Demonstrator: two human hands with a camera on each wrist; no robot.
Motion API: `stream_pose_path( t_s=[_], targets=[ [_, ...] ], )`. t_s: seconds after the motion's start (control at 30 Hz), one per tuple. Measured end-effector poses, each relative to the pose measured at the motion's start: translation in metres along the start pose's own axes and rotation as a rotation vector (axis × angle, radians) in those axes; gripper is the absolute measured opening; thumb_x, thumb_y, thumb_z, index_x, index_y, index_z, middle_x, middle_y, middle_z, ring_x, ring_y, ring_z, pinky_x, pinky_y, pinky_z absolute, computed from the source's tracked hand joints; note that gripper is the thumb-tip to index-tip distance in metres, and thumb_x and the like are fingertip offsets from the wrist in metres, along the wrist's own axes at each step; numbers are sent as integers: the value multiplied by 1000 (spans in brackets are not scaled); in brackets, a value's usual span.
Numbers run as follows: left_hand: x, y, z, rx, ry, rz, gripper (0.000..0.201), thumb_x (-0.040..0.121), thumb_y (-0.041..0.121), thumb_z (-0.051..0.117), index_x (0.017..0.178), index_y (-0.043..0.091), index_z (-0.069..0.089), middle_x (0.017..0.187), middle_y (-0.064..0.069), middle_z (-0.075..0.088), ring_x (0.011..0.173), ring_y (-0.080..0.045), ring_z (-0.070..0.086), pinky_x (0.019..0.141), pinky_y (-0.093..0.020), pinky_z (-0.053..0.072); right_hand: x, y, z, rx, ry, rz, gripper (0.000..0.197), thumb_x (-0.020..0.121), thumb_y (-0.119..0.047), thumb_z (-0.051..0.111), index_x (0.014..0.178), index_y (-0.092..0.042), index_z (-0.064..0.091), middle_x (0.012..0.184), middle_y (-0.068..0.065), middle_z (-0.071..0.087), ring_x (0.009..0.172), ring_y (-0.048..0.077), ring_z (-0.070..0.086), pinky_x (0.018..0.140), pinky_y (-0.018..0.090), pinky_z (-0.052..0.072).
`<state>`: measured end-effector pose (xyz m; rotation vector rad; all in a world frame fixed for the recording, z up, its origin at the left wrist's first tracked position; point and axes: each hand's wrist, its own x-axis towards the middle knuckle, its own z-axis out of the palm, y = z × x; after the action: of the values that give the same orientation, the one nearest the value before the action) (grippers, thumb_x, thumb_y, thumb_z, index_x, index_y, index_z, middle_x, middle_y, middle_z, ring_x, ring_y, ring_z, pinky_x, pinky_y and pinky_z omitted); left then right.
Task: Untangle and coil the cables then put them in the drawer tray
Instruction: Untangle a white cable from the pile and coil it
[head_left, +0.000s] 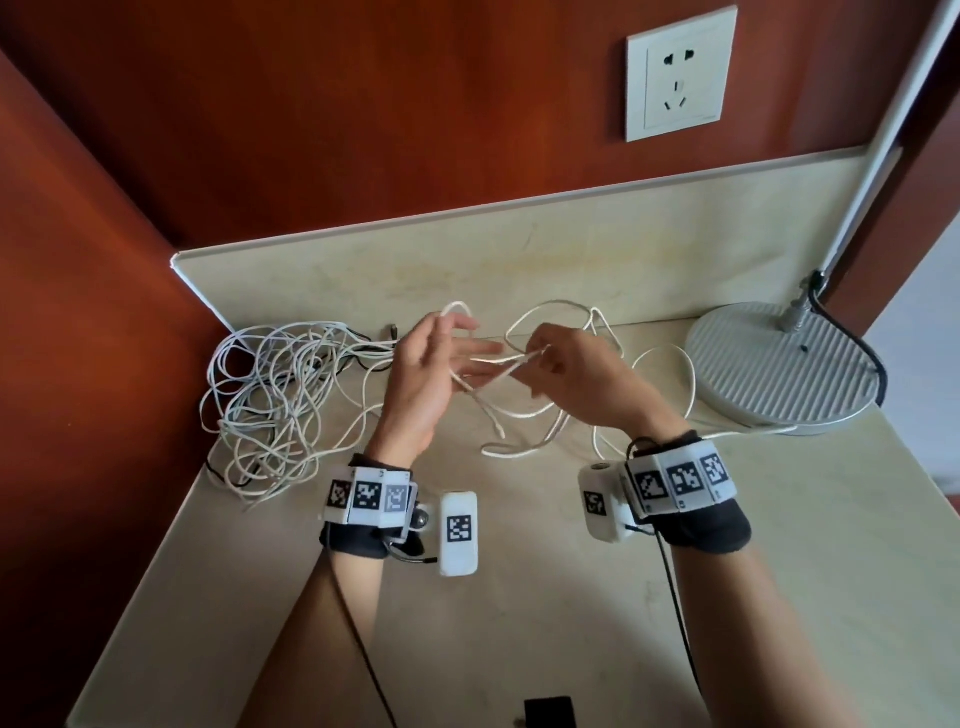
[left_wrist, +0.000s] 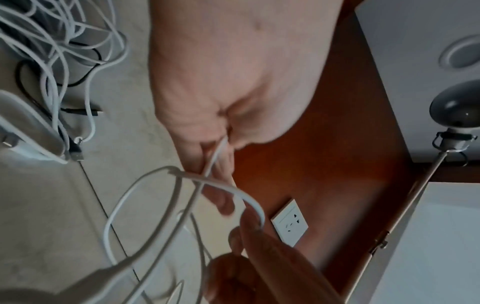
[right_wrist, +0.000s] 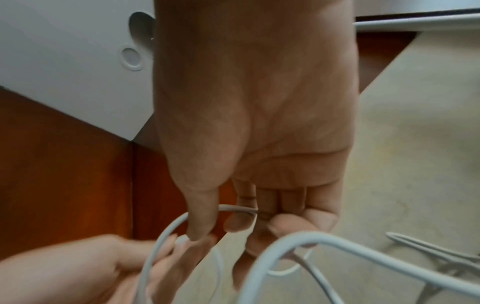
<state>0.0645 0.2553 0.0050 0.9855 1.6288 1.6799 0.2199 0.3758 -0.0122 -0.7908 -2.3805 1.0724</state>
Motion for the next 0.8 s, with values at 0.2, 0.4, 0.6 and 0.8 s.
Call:
stream_pose_path(
  t_s=[0.2,0.4,0.6,0.8],
  targets=[
    [14,-7,-39,-138,470,-12,34,114,23,36,100,10,65,57,8,60,42,-7,49,43,-20,39,-4,38,-36,223,265,98,23,98,-32,71,84,-15,63,69,2,75,49,8,56,54,23,41],
    [13,-11,-44,59,475,104,35,112,22,43,92,16,71,55,13,44,48,-4,33,43,-18,23,-2,58,-40,131,368,231,24,96,-36,72,84,-15,68,66,-5,73,51,-5,57,61,26,39],
    [5,-9,-28,26,324,99,29,112,22,42,103,13,68,64,5,44,48,-5,31,44,-17,23,0,45,-26,26,159,222,38,90,-19,77,125,-24,62,88,0,74,77,12,65,60,12,41],
    [-5,11,-11,-67,103,164,26,112,20,41,118,2,59,68,-3,43,54,-11,28,49,-21,24,-5,19,-27,-15,-120,97,29,85,-15,83,109,-26,71,76,-6,70,61,0,56,62,17,42]
  ],
)
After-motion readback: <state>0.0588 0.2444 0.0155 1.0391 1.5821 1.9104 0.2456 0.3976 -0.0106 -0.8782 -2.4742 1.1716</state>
